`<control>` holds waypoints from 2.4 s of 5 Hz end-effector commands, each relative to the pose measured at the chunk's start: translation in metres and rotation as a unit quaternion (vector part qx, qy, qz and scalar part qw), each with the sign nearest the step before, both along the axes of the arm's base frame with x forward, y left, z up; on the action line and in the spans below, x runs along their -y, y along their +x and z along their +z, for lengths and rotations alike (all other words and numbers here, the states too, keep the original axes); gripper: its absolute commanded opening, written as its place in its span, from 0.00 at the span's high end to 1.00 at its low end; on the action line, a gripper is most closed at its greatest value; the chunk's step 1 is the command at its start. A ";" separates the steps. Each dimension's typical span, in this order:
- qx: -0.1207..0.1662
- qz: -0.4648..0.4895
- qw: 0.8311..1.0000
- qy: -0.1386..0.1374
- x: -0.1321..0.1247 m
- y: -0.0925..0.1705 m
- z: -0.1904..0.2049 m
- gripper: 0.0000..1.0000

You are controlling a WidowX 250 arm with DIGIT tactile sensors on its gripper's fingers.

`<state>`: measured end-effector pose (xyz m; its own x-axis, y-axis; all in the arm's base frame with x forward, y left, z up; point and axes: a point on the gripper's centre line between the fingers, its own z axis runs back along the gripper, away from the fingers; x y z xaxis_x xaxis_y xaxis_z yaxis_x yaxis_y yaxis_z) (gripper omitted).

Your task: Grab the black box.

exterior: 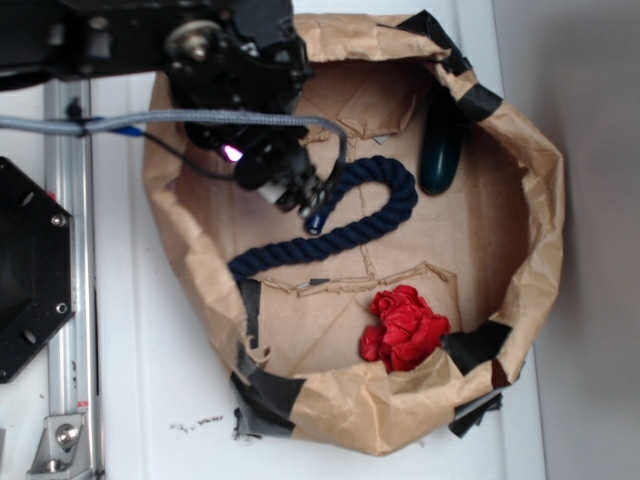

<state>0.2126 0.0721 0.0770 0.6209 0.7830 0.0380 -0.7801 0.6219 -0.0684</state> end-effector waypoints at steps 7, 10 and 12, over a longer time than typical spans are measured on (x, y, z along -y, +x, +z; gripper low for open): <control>-0.068 0.093 0.993 0.030 -0.011 -0.003 -0.042 0.00; -0.064 0.028 0.997 0.020 0.011 -0.002 -0.042 1.00; -0.061 -0.026 0.997 0.042 0.011 -0.001 -0.023 1.00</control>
